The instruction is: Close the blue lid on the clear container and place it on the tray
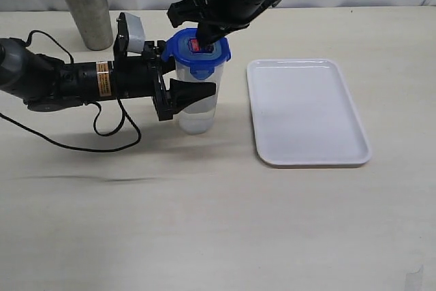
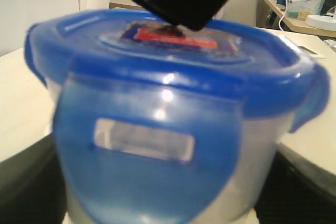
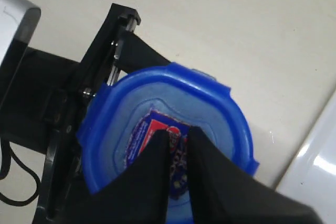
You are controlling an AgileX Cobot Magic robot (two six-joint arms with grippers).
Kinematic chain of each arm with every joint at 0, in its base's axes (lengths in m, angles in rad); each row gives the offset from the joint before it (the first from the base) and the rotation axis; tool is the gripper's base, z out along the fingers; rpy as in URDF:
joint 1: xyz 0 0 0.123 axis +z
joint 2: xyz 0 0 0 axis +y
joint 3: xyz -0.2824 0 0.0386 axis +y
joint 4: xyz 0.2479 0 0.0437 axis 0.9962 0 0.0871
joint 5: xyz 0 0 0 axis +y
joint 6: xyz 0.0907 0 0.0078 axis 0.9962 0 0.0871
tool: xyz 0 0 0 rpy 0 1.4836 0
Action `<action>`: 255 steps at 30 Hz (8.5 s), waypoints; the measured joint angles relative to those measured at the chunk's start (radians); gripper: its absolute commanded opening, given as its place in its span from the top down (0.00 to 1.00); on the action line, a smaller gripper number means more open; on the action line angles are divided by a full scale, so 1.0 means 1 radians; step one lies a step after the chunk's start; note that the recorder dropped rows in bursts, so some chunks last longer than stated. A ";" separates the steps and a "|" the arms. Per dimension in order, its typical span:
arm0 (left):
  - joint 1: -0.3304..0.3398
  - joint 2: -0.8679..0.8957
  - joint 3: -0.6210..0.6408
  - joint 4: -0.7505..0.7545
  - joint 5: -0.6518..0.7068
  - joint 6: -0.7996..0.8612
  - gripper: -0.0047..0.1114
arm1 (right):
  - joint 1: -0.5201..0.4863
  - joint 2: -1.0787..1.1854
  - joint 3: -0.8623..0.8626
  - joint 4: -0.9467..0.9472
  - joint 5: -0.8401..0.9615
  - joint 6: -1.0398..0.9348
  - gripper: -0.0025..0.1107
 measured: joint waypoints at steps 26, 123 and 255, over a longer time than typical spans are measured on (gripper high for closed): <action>0.031 0.005 0.000 0.166 0.095 0.073 0.22 | 0.000 0.008 -0.010 0.020 0.033 -0.114 0.87; 0.079 -0.091 0.007 0.226 0.102 -0.079 0.96 | 0.147 0.110 -0.331 -0.350 0.271 0.172 0.63; 0.011 -0.060 0.011 0.210 0.171 -0.030 0.96 | 0.279 -1.172 0.785 -0.662 -0.422 0.248 0.94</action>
